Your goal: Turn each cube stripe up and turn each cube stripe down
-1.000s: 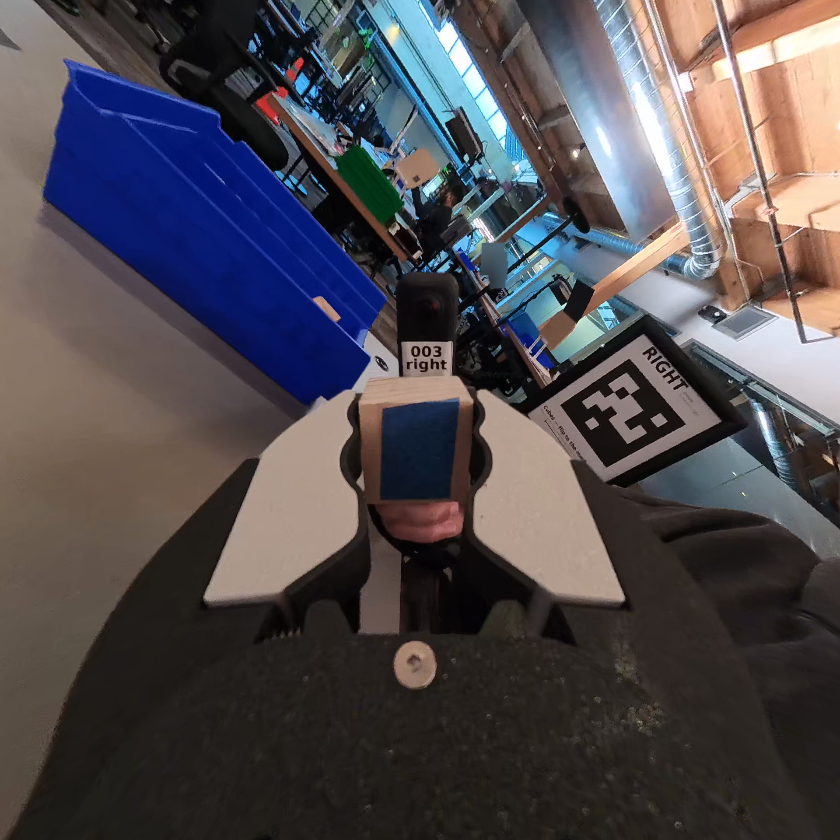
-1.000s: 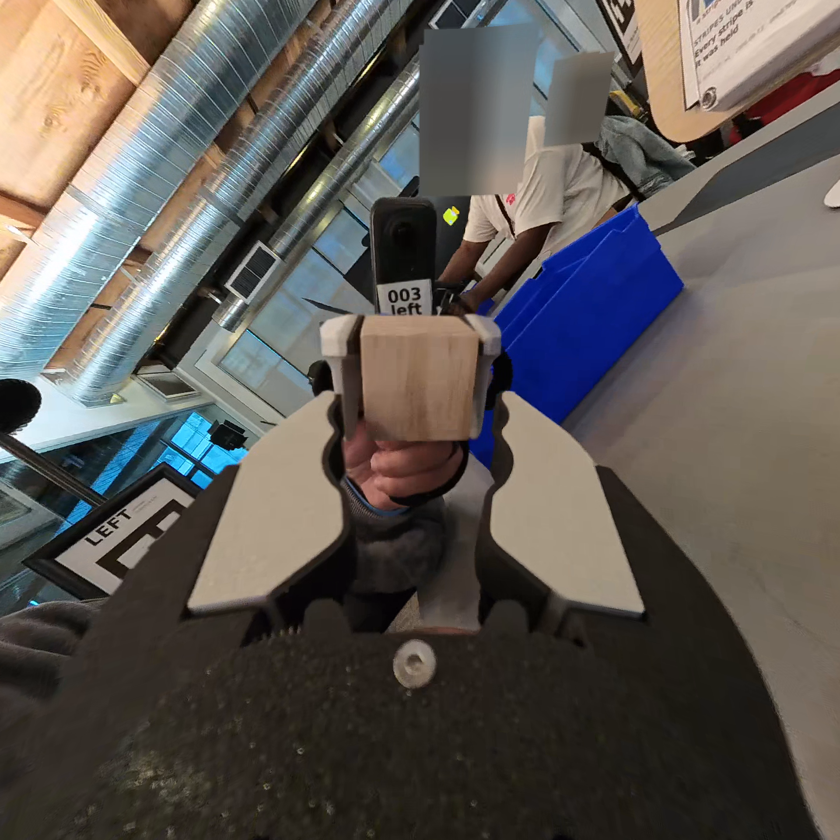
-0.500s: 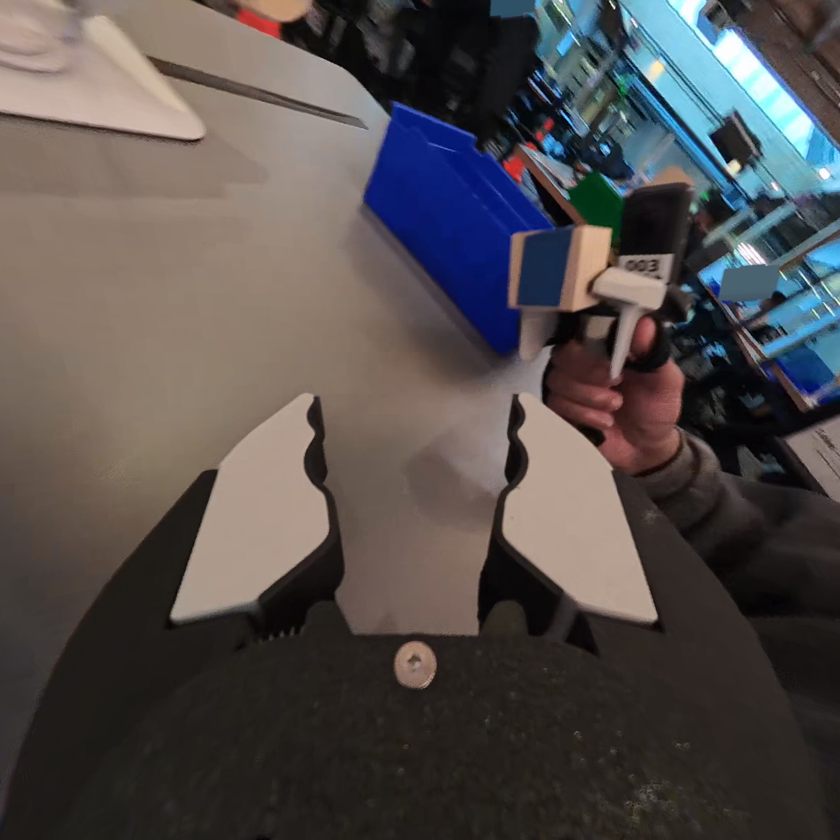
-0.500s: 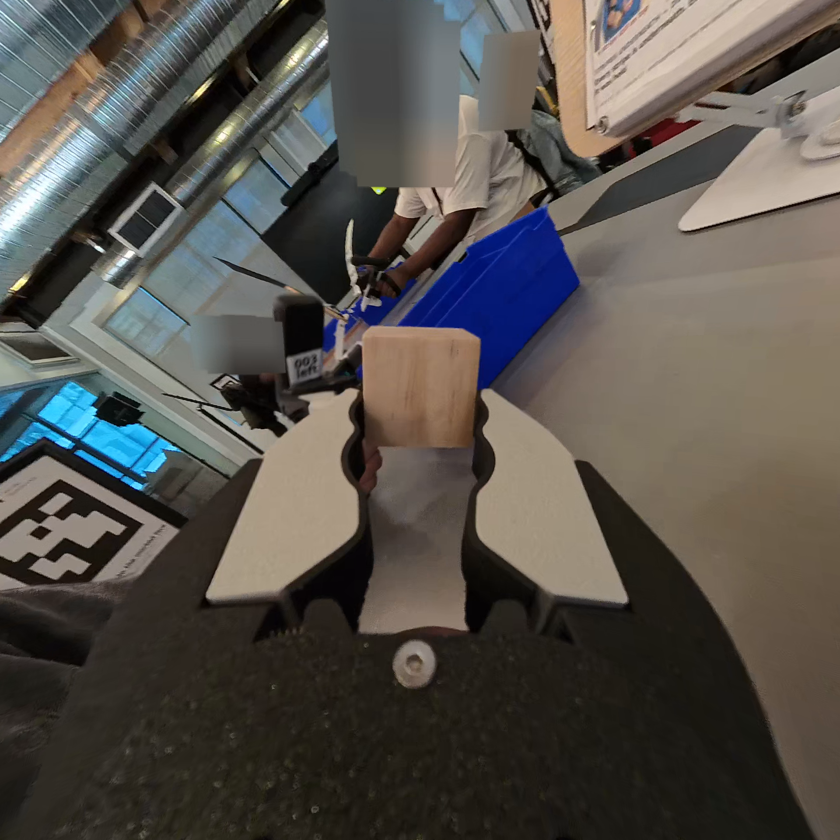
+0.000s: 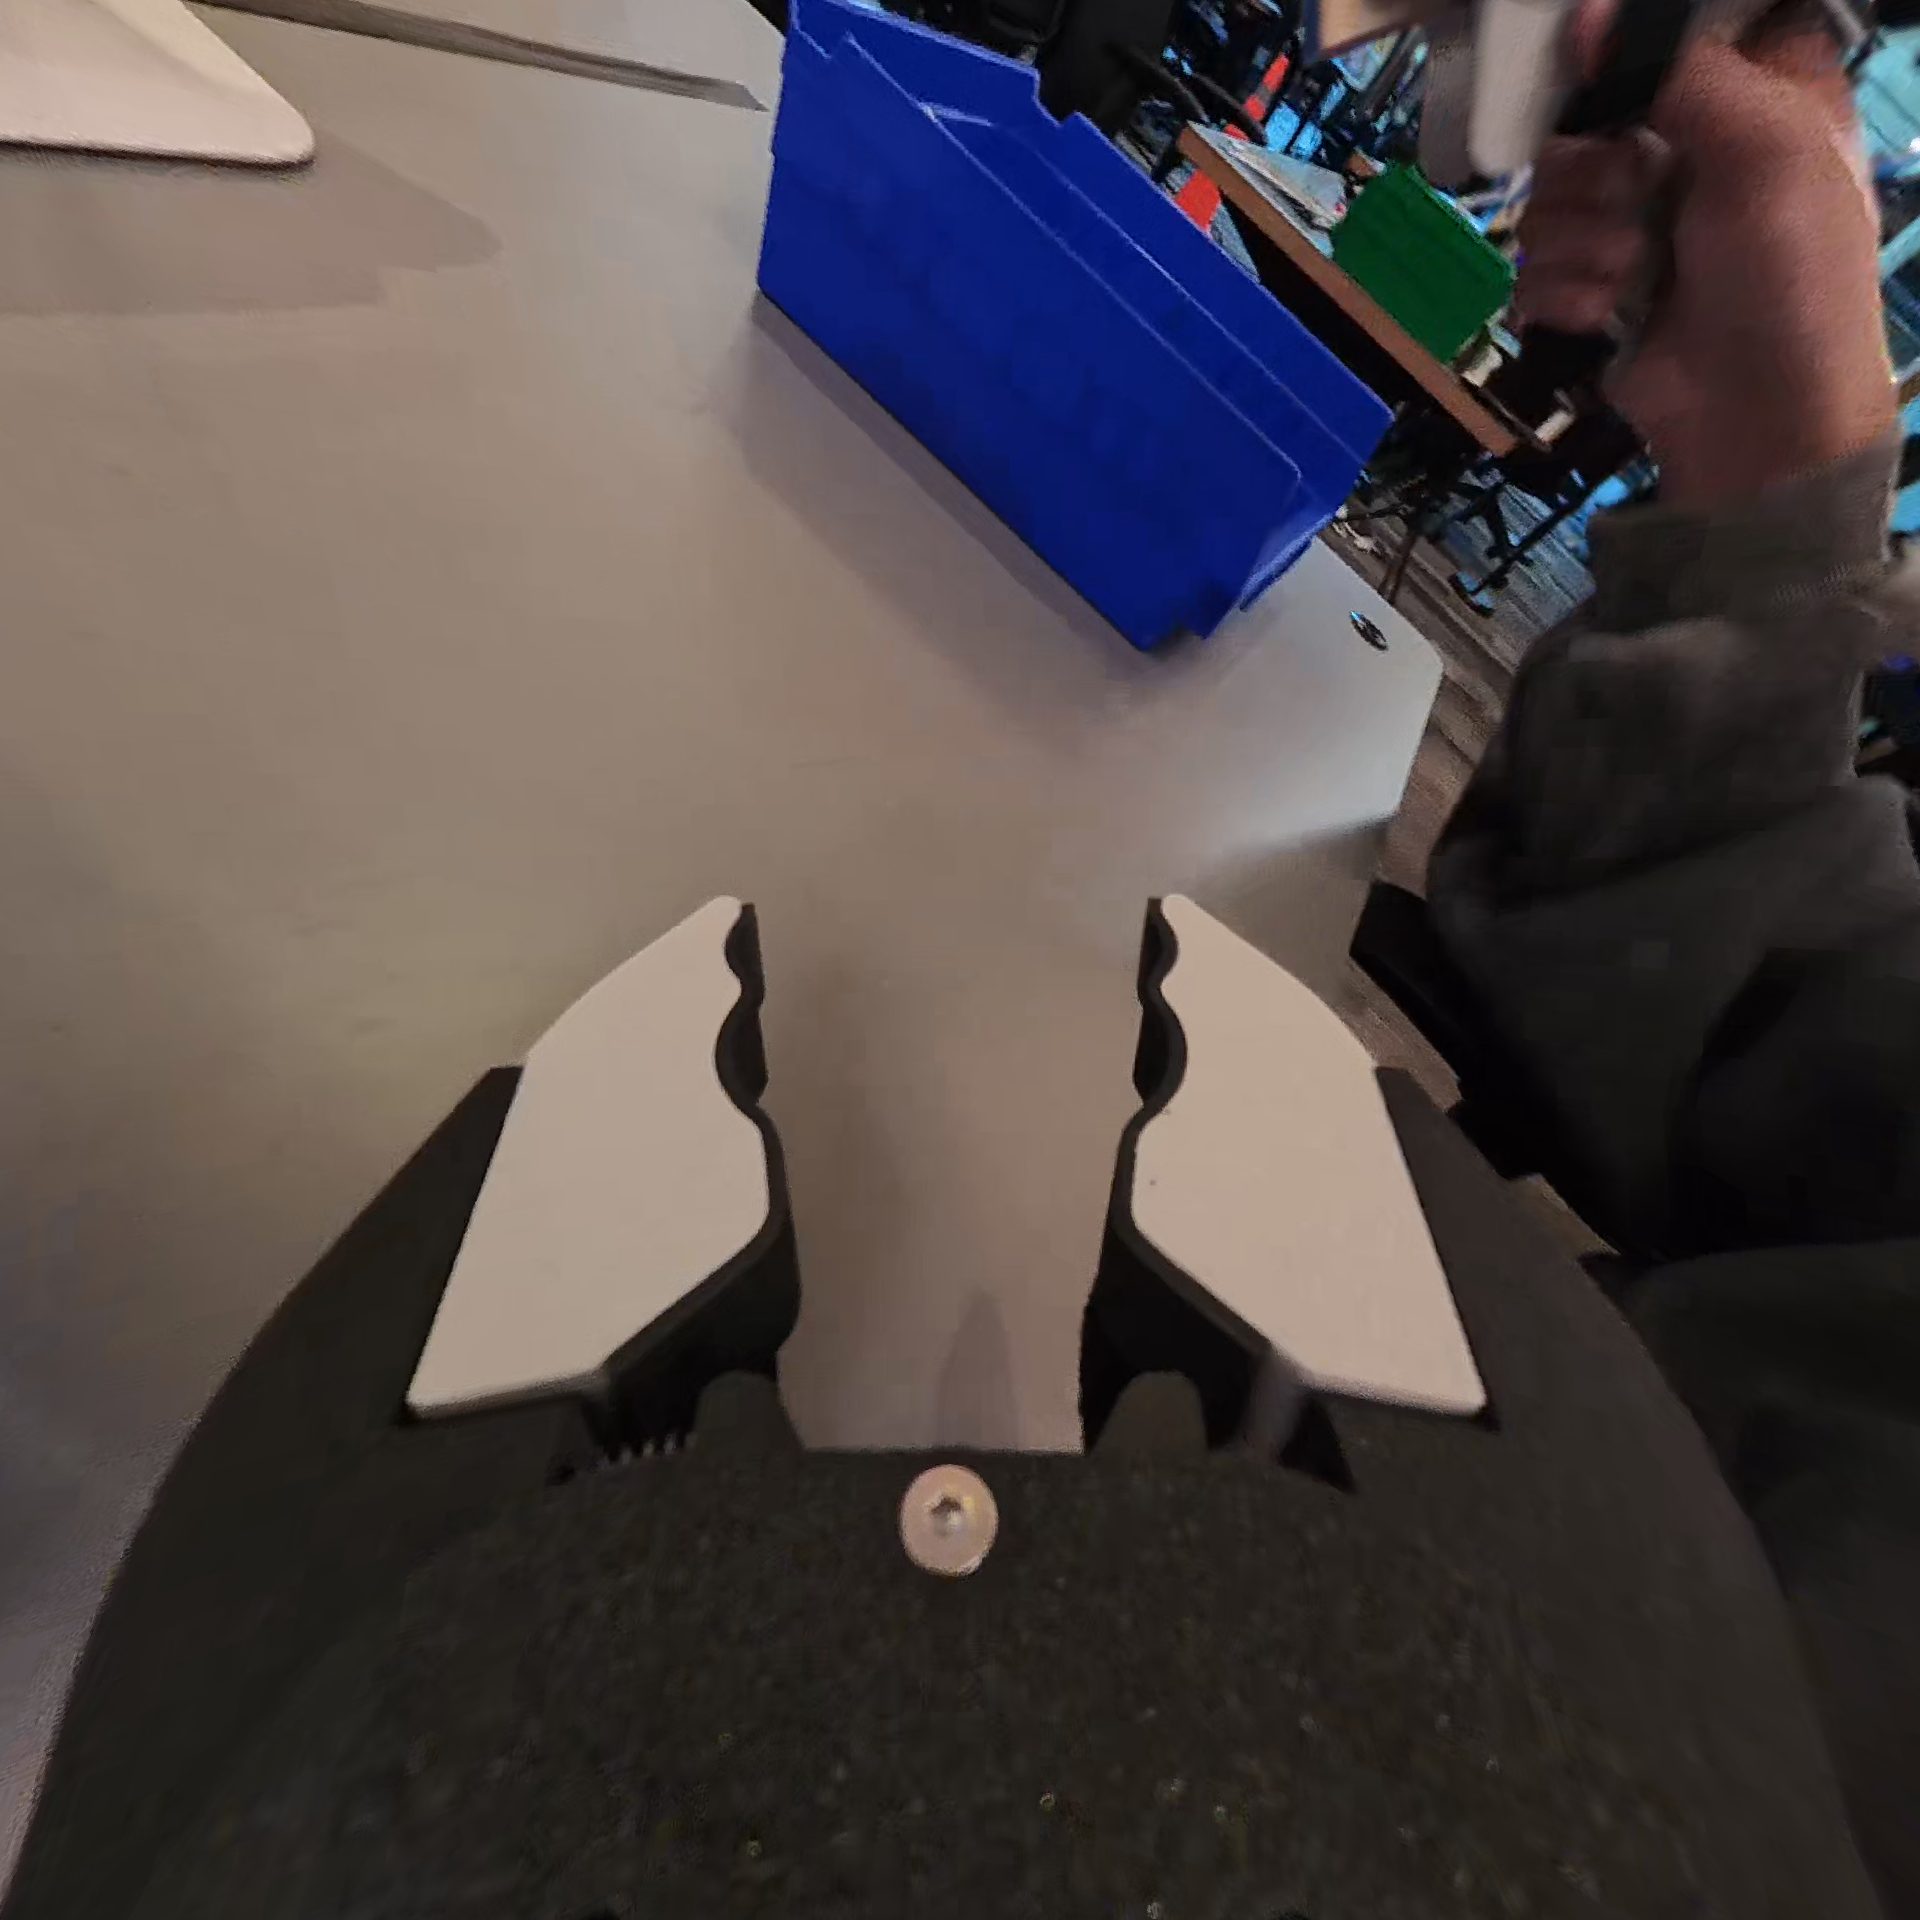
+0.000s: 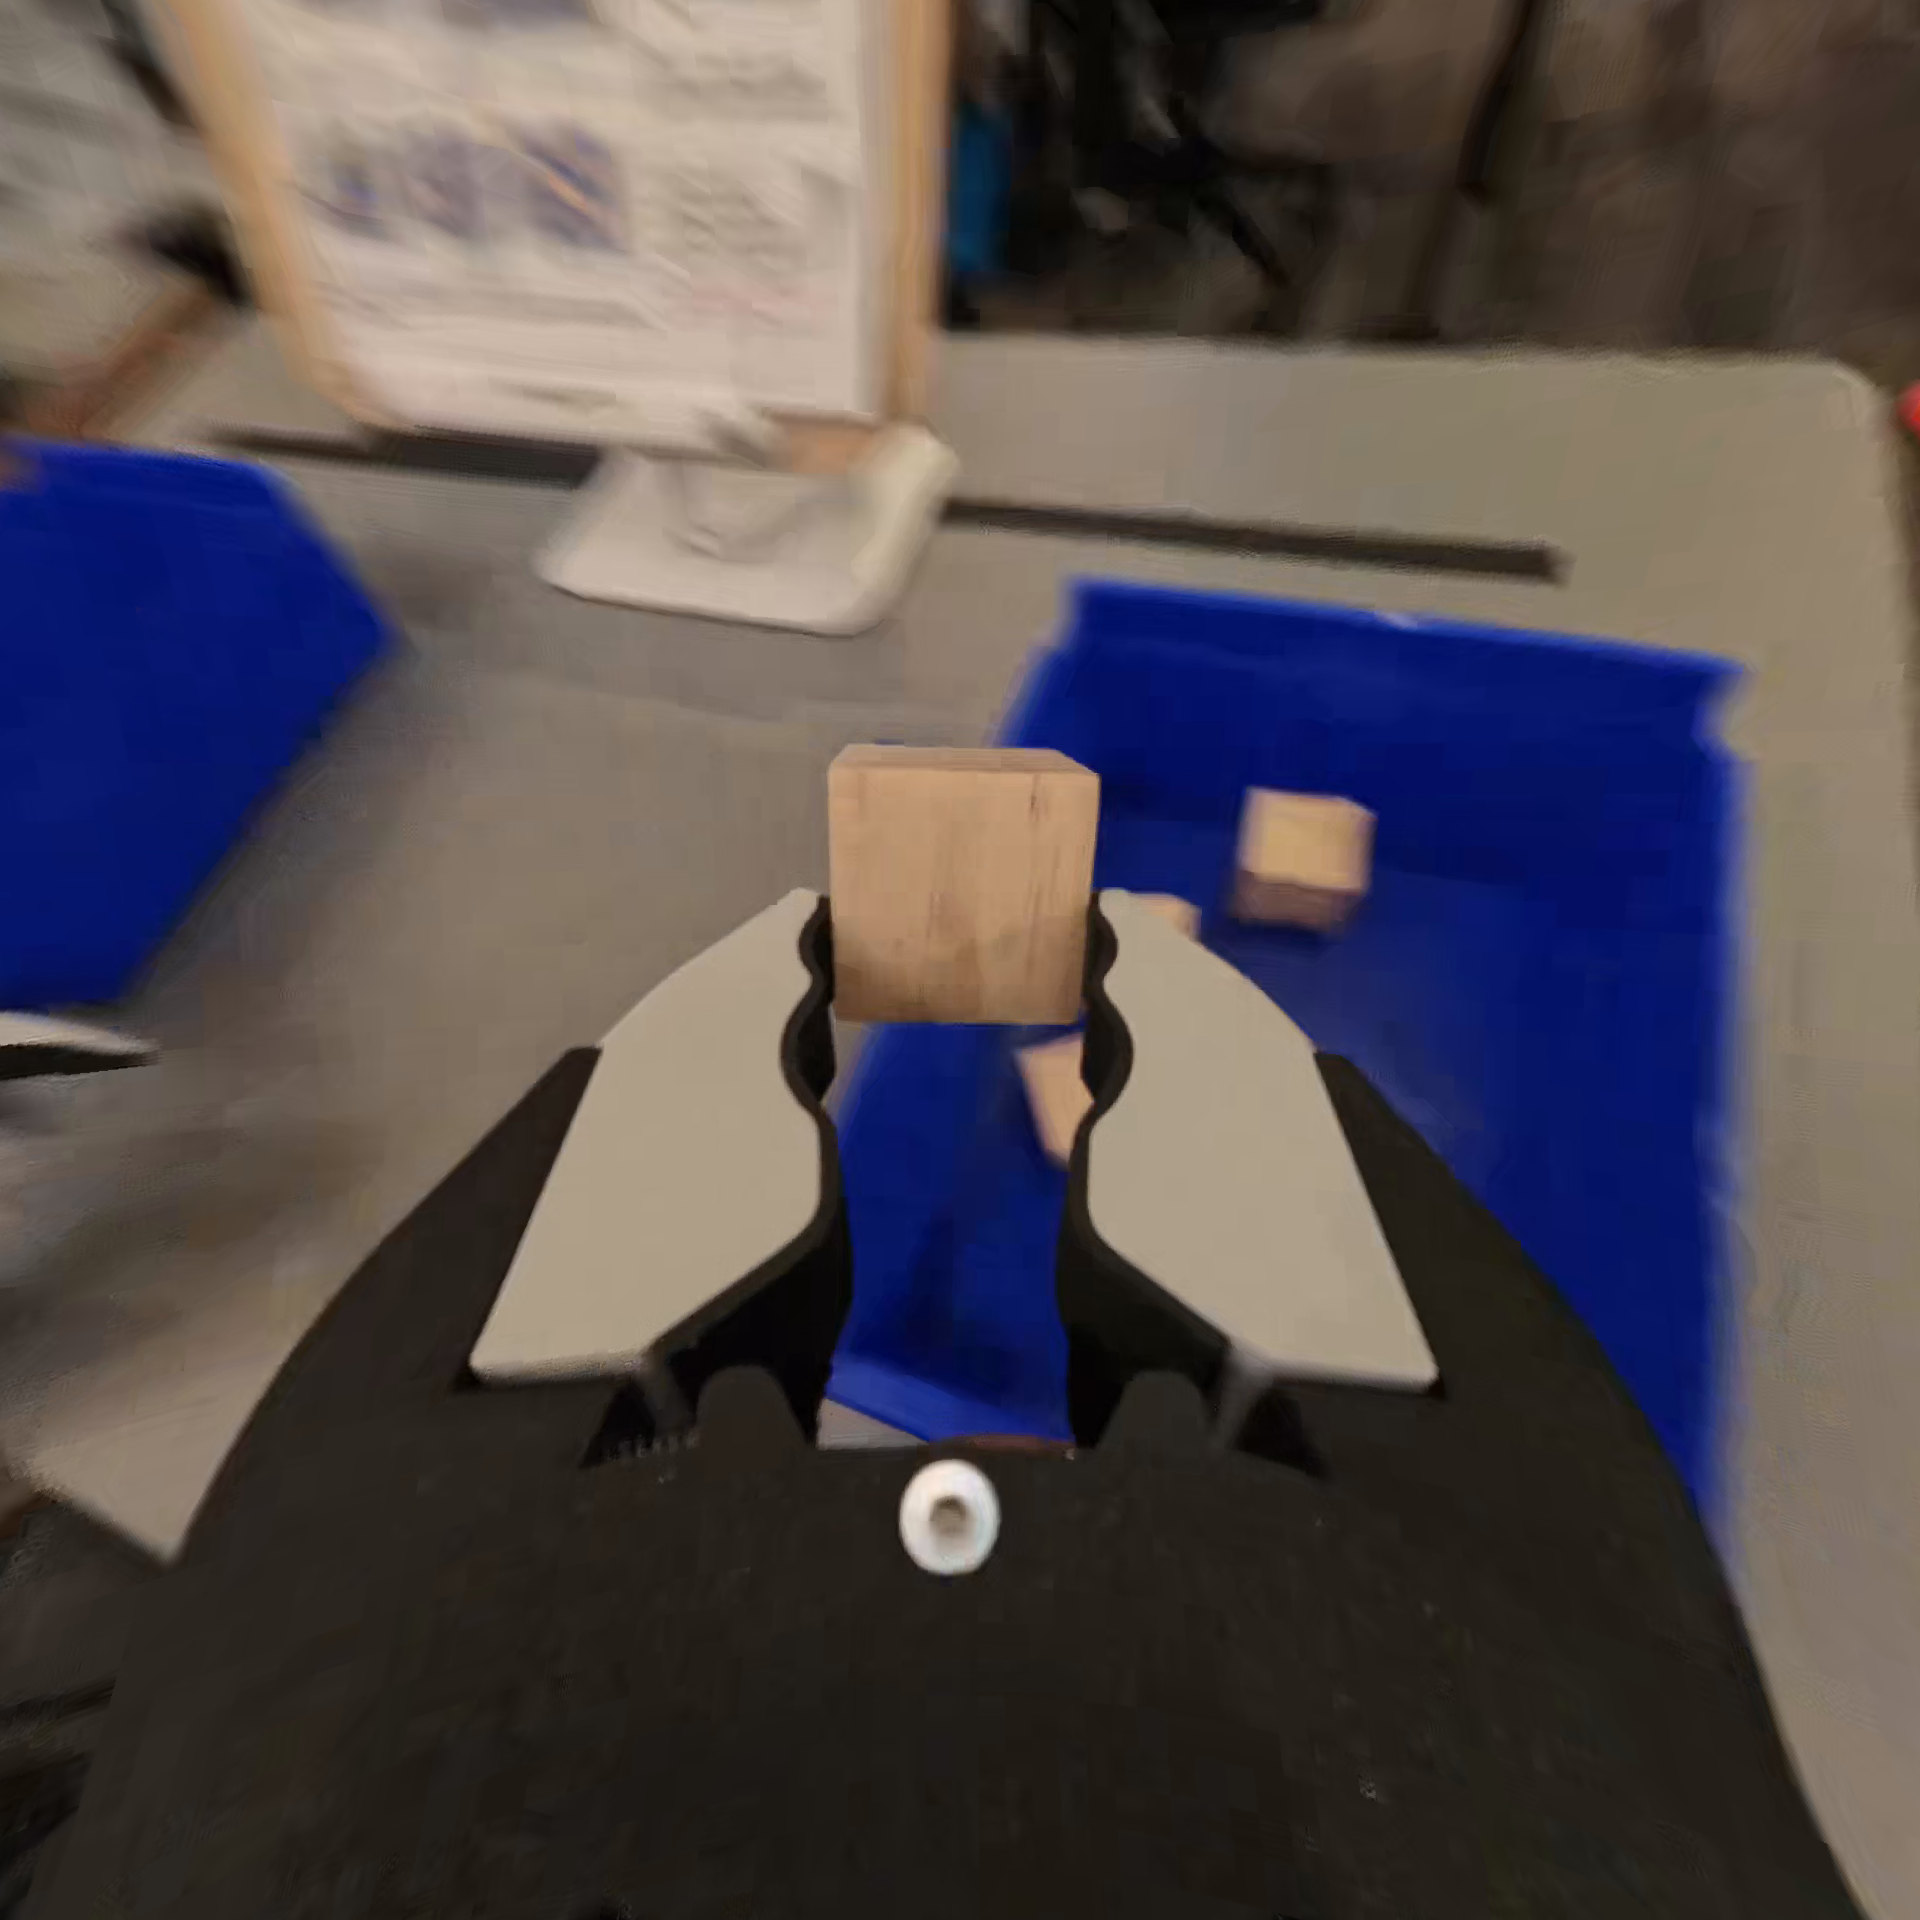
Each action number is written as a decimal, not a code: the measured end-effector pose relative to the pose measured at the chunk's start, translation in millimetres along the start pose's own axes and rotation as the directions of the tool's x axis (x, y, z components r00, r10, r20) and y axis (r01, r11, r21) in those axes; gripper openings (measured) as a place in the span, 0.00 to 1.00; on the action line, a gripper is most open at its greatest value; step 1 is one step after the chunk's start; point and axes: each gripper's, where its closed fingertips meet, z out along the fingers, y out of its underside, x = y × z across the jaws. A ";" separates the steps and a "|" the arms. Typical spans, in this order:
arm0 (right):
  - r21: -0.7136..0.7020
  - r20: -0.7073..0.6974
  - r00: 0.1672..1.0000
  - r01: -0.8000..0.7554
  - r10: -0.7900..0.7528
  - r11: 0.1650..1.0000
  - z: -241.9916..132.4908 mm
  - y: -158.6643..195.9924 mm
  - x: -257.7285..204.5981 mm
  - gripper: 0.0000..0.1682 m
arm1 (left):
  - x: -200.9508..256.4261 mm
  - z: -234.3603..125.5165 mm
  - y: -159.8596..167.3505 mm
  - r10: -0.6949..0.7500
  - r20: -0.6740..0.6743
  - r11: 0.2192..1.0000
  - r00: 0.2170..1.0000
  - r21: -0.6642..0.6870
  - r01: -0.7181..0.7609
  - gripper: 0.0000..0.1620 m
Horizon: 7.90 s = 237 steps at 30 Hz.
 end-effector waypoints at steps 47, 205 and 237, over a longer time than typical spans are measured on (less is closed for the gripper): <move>0.333 0.456 0.880 -0.033 -0.131 0.942 44.4 126.3 -227.0 0.31 | -75.5 -53.4 -26.2 0.110 0.668 0.960 0.736 0.121 -0.253 0.43; 0.705 -0.248 0.954 0.299 -0.171 0.643 -114.8 -17.5 -204.9 0.02 | 86.7 -96.6 -117.6 0.039 0.805 0.724 0.592 0.386 -0.573 0.03; 0.528 -0.337 0.942 0.194 -0.006 0.827 -117.3 47.4 83.0 0.27 | 66.6 9.1 -48.7 0.154 0.673 0.922 0.723 0.164 -0.349 0.32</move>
